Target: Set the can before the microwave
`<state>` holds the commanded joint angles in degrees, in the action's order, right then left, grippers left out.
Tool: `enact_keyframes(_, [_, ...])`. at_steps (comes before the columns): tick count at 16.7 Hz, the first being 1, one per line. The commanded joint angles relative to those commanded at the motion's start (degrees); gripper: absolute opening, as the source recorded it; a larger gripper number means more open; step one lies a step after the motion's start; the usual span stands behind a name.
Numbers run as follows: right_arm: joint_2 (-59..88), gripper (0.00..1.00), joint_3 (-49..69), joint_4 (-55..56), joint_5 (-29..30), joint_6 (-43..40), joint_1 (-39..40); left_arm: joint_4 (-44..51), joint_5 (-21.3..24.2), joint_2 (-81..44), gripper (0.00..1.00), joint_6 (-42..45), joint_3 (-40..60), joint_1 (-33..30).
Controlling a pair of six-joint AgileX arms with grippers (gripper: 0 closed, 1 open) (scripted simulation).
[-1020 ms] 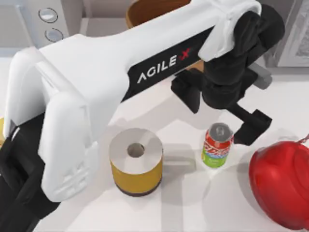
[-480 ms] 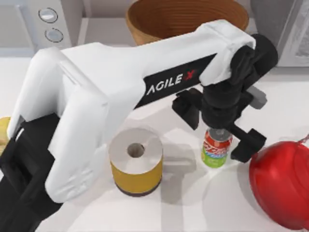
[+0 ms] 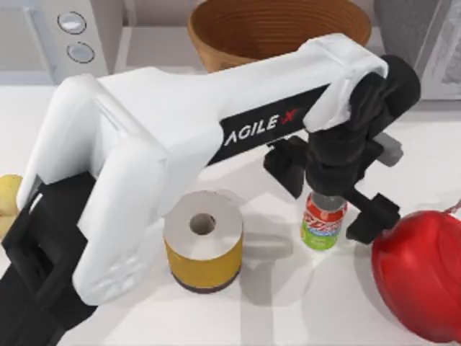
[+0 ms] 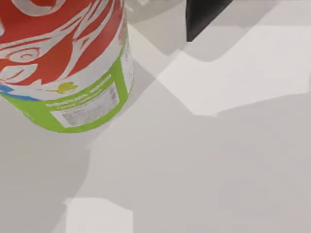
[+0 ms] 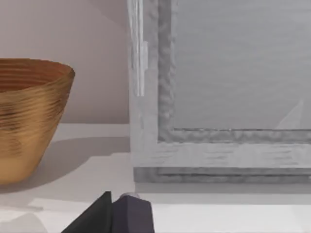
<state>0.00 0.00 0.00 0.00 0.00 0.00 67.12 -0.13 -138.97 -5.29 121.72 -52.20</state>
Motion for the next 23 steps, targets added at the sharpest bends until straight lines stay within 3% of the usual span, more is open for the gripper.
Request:
enact_keyframes(10, [0.0,1.0,0.0,0.0,0.0,0.0,0.0,0.0,0.0,0.0,0.02,0.0,0.0,0.0])
enact_keyframes(23, [0.0,1.0,0.0,0.0,0.0,0.0,0.0,1.0,-1.1,1.7,0.0,2.2,1.9,2.2])
